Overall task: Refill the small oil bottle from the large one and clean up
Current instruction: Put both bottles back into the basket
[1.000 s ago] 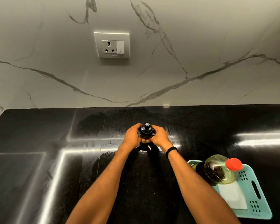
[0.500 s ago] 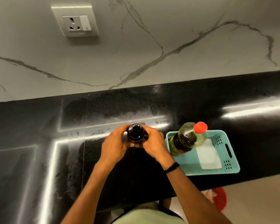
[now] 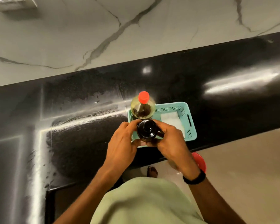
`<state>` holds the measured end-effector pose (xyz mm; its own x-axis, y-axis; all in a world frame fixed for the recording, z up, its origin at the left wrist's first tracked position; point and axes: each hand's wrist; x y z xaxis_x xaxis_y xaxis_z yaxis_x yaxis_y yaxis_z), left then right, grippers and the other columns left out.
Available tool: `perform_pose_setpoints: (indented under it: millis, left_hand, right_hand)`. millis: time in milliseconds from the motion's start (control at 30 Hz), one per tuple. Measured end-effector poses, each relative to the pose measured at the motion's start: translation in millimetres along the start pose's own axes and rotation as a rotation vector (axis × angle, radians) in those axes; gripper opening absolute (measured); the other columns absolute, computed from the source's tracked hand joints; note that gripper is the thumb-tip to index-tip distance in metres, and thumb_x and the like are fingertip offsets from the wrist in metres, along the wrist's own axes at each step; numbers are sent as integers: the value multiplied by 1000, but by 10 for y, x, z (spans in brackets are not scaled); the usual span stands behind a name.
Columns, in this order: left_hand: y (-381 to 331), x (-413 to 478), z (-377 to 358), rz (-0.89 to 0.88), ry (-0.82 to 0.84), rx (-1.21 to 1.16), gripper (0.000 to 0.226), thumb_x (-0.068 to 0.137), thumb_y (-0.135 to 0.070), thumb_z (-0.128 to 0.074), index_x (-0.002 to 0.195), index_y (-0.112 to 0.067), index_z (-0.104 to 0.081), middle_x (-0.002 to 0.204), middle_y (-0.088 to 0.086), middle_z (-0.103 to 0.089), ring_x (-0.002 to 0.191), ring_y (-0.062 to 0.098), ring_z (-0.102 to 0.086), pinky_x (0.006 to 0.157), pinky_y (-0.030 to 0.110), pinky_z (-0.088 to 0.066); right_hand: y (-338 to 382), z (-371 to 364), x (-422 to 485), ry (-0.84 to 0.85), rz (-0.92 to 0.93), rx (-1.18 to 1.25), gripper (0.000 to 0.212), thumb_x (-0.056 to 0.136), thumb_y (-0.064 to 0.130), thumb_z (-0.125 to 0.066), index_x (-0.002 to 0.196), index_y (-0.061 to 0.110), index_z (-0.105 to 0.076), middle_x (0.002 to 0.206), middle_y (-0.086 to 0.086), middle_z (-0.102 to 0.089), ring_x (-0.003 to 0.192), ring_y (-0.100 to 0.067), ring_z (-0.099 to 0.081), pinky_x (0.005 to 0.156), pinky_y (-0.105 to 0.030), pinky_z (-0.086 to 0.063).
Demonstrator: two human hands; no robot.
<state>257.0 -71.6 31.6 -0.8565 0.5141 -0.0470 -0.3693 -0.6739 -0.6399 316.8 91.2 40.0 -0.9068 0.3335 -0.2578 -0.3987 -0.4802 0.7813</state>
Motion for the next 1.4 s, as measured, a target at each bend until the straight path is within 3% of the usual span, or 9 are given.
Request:
perform_pose_setpoints:
  millis: [233, 367, 500, 633, 767, 933, 1100, 1233, 1400]
  left_hand:
    - [-433, 223, -655, 108, -36, -26, 68, 82, -9, -72, 136, -36, -43, 122, -4, -62, 106, 17, -61, 85, 39, -56]
    - [-554, 375, -889, 188, -51, -22, 64, 81, -8, -71, 129, -41, -44, 120, -9, -65, 102, 17, -64, 79, 43, -57]
    - [-603, 470, -1005, 290, -56, -7, 58, 84, -9, -65, 130, -39, -45, 119, -7, -68, 102, 23, -67, 81, 48, -56]
    - [-607, 541, -1079, 367, -61, 22, 53, 87, -16, -66, 131, -37, -44, 114, -4, -70, 99, 26, -68, 79, 49, -57]
    - [-594, 569, -1136, 423, -62, -13, 51, 85, -12, -64, 129, -34, -48, 107, -1, -71, 93, 28, -68, 74, 41, -56]
    - [-598, 590, -1195, 449, -66, -54, 50, 85, -10, -64, 129, -31, -50, 103, 2, -72, 87, 30, -70, 73, 45, -58]
    - [-574, 624, -1200, 463, -56, -46, 50, 86, -10, -63, 130, -28, -50, 103, 5, -71, 90, 31, -69, 75, 43, -57]
    - [-544, 597, -1197, 447, -31, -44, 53, 83, -13, -65, 131, -30, -49, 101, 5, -73, 90, 33, -69, 76, 44, -57]
    - [-454, 541, -1197, 422, -32, -51, 47, 81, -21, -67, 124, -32, -52, 100, -2, -74, 92, 28, -70, 79, 46, -57]
  right_hand:
    - [-425, 510, 227, 94, -3, 16, 73, 69, 1, -85, 131, 32, -60, 118, 22, -61, 91, 23, -52, 82, 7, -34]
    - [-640, 636, 472, 182, -2, 33, 73, 68, -4, -83, 129, 28, -62, 114, 17, -64, 99, 8, -53, 70, 9, -37]
    - [-796, 626, 707, 250, 16, 28, 74, 64, -7, -84, 128, 23, -64, 117, 16, -63, 106, 2, -55, 76, 8, -37]
    - [-902, 552, 911, 315, 14, 27, 73, 59, 1, -89, 124, 24, -67, 116, 11, -70, 107, -3, -62, 97, -16, -48]
    - [-954, 489, 1019, 370, 36, 32, 69, 59, 0, -89, 121, 23, -69, 115, 11, -71, 109, -4, -62, 98, -22, -50]
    - [-1018, 444, 1120, 396, 43, -1, 68, 61, -4, -87, 121, 22, -69, 115, 11, -69, 107, -3, -60, 85, -6, -49]
    - [-1030, 430, 1164, 387, 57, -34, 69, 61, 0, -88, 121, 27, -69, 117, 11, -70, 110, -4, -60, 96, -17, -49]
    - [-1038, 429, 1150, 391, 87, -49, 64, 63, 0, -87, 121, 24, -69, 107, 17, -65, 103, 0, -58, 78, 4, -41]
    - [-1059, 385, 1138, 366, 99, -79, 64, 64, 7, -89, 121, 28, -68, 117, 9, -71, 108, -2, -60, 103, -23, -45]
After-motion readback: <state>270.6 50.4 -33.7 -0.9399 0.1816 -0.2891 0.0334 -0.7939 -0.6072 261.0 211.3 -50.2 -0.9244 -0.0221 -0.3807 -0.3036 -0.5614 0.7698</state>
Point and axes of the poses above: each hand's wrist, its own x-axis towards the middle knuckle, its own z-axis out of the back of the hand, y = z × x
